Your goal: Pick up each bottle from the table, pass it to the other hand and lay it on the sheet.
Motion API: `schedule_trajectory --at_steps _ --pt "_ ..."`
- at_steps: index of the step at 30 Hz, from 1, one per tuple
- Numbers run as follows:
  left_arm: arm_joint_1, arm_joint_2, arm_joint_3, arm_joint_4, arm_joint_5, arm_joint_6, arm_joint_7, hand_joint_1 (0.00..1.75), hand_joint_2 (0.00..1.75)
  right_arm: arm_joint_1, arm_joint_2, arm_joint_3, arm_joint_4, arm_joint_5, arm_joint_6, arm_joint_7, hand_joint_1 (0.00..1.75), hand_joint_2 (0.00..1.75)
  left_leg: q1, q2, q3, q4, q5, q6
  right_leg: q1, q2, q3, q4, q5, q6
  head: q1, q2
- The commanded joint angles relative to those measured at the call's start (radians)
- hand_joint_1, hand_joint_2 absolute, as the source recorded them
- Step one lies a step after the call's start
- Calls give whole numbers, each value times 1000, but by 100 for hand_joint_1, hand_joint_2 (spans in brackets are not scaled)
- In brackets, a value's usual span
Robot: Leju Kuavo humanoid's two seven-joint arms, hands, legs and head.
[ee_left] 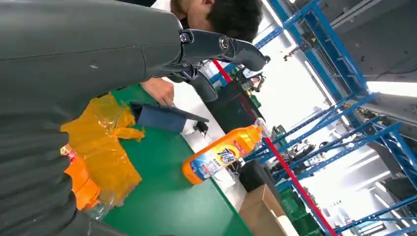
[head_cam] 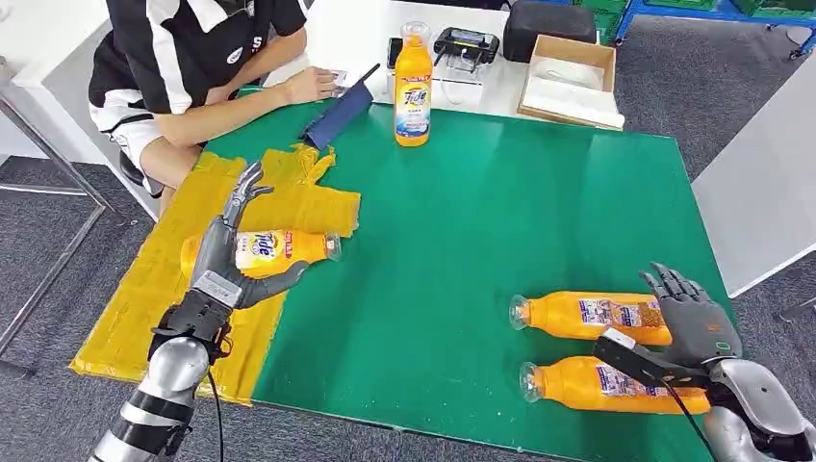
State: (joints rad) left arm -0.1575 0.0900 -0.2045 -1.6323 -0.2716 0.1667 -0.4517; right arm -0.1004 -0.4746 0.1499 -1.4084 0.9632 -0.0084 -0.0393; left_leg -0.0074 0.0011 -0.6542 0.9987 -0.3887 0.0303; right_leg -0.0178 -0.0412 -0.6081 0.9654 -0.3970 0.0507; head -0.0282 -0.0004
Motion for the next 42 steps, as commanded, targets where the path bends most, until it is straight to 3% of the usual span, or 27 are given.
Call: schedule_trajectory --at_steps 1,9,14,22,35,36,37,39,42 --pt "-12 -14 10 7 1 -5 5 0 175 -47 38 25 84 -2 -2 4 0 175 1 2 7 0 -3 -2 1 5 7 -1 -2 -2 0 0" --pt "-7 -25 14 21 0 -6 8 0 175 -126 69 64 188 26 1 -9 0 175 1 4 8 0 -3 -3 1 7 8 -2 -2 -3 0 0" --pt "-23 -24 11 46 6 1 3 0 175 -184 42 123 309 -10 74 -10 0 175 1 3 9 0 -3 -3 1 7 8 -1 -2 -3 0 0" --pt "-30 -28 -2 55 20 5 3 0 175 -288 95 165 491 31 25 1 0 175 1 3 5 0 -1 -1 1 5 5 -2 0 -2 0 0" --pt "-32 -31 -10 64 27 11 5 0 175 -376 135 235 606 48 32 -10 0 175 1 3 5 0 -1 -1 1 5 5 -1 0 -2 0 0" --pt "-32 -31 -10 67 28 12 5 0 175 -388 134 250 626 52 34 -10 40 175 1 3 7 0 -2 -2 1 5 7 -1 -1 -2 0 0" --pt "-30 -31 -10 70 29 13 6 0 175 -393 134 255 636 54 28 -12 136 175 1 3 10 0 -3 -3 1 7 10 -1 -3 -3 0 0" --pt "-26 -34 -9 67 31 17 8 0 175 -395 139 254 639 50 -15 -18 169 175 1 3 10 0 -3 -3 0 6 9 -1 -2 -3 0 0" --pt "-22 -36 -12 62 31 17 11 0 175 -389 143 253 620 50 -31 -20 175 175 1 1 6 0 -1 -1 0 4 6 -1 -1 -2 0 0"
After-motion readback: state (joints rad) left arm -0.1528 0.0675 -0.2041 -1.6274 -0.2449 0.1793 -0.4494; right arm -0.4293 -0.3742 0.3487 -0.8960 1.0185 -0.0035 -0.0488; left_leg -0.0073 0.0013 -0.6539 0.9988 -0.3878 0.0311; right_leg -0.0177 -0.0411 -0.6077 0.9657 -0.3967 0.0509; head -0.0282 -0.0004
